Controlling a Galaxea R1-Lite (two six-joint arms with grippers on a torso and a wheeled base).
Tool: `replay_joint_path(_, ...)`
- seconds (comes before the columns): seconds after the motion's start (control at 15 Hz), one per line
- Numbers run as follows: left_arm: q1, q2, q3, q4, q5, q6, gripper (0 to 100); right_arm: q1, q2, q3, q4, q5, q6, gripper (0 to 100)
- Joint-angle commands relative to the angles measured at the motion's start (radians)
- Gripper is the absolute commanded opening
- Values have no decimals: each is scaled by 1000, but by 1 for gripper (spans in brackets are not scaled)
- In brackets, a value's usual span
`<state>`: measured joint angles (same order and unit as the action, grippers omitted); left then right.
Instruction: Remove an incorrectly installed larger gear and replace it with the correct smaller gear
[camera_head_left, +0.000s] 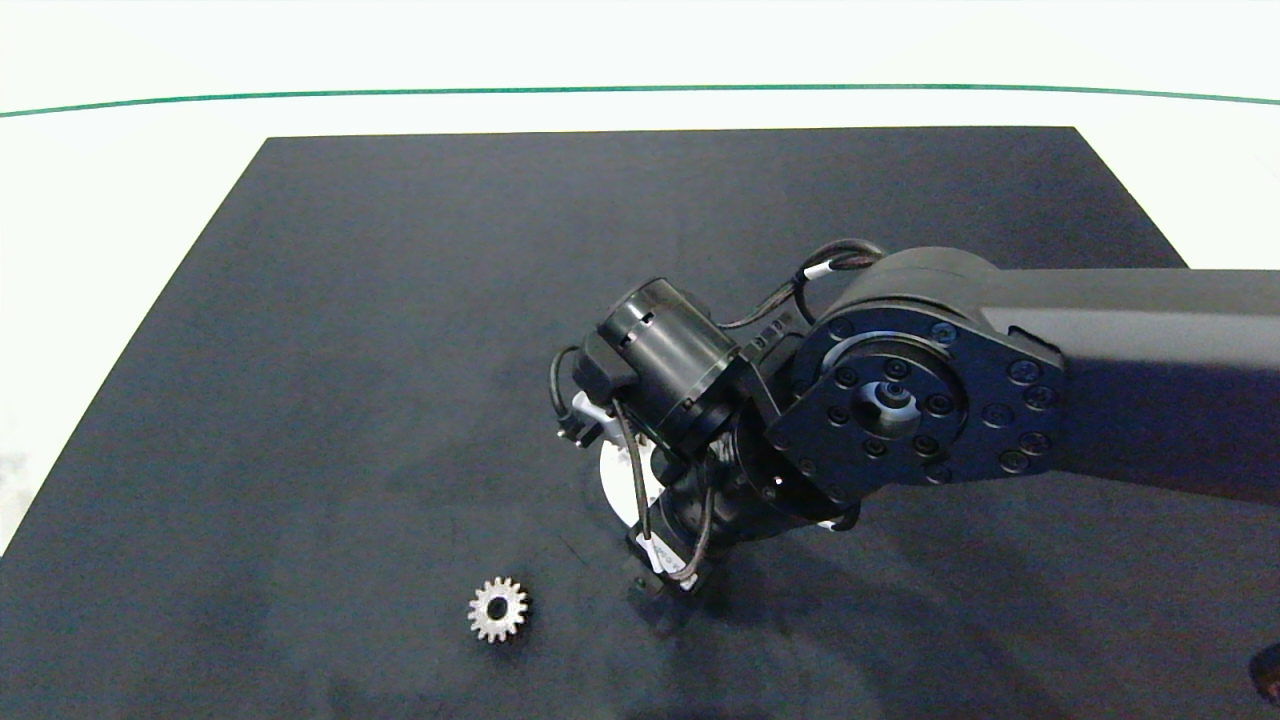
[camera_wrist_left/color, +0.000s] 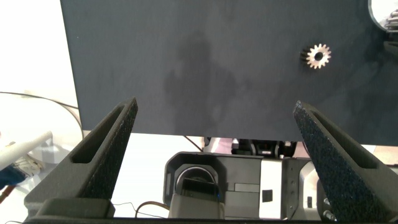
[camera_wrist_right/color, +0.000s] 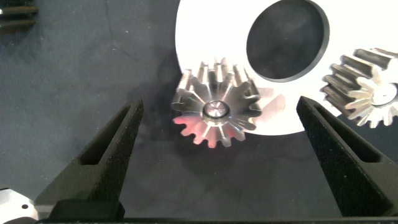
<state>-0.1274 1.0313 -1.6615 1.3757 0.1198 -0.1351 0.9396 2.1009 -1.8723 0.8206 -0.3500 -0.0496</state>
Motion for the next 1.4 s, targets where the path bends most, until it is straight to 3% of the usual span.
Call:
replay_joint_path(0.07, 0, -4, 6, 6, 1, 2, 100, 13, 5, 12, 5, -4, -4, 100)
replay_joint_path(0.2, 0, -4, 6, 6, 1, 2, 100, 15, 7, 12, 3, -21, -6, 97)
replay_joint_path(0.53, 0, -10, 6, 6, 1, 5, 100, 15, 21, 10, -43, -21, -6, 87)
replay_joint_path(1.4, 0, -30, 6, 5, 1, 11, 100, 5, 38, 15, -49, -21, -4, 61)
